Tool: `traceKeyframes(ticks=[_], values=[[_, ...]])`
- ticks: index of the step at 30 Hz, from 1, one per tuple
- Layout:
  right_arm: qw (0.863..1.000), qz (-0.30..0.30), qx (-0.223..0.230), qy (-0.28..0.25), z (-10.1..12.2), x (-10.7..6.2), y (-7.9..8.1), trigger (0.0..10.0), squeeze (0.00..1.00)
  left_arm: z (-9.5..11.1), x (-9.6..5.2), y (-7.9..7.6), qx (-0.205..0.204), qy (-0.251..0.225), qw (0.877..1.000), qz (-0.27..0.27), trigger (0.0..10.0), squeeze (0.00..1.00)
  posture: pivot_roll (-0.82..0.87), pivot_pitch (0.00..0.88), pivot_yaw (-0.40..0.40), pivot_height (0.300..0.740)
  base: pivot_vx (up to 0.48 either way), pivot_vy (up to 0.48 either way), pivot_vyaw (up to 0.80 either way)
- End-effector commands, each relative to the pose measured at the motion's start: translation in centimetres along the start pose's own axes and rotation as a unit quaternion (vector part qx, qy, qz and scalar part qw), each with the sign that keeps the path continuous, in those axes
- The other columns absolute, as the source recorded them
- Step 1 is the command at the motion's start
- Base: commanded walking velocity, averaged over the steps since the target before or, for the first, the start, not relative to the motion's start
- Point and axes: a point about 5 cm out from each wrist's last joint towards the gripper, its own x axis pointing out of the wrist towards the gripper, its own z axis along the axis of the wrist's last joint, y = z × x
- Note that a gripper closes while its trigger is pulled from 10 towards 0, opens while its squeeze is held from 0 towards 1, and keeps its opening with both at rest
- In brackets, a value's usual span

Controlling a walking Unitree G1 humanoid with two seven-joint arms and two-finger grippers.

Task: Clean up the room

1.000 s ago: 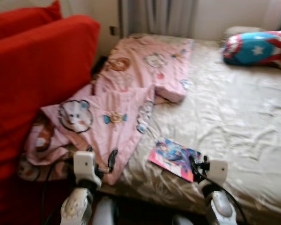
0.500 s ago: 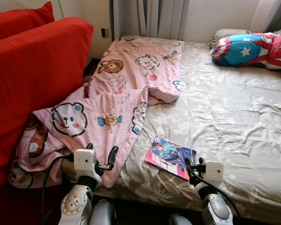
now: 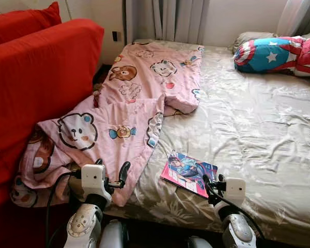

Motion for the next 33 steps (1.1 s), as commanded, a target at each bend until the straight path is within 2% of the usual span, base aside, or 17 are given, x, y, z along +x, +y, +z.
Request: traceKeyframes(ticks=[1,4,33], values=[[1.0,0.0,0.001,0.006,-0.29,-0.06,0.0,10.0,0.0,0.2,0.04,-0.05,-0.002,-0.001,1.0,-0.001,10.0,0.0,-0.06,0.109,-0.042,0.64,0.0,0.0,0.0],[1.0,0.001,0.001,0.008,-0.28,-0.03,0.01,10.0,0.0,0.21,0.06,-0.05,-0.002,-0.002,1.0,-0.001,10.0,0.0,-0.06,0.109,-0.042,0.64,0.0,0.0,0.0],[1.0,0.009,0.0,0.022,-0.7,0.08,0.33,10.0,0.0,-0.04,-0.03,-0.14,-0.006,-0.001,1.0,0.0,10.0,0.0,-0.06,0.117,-0.046,0.64,0.252,0.0,0.0]])
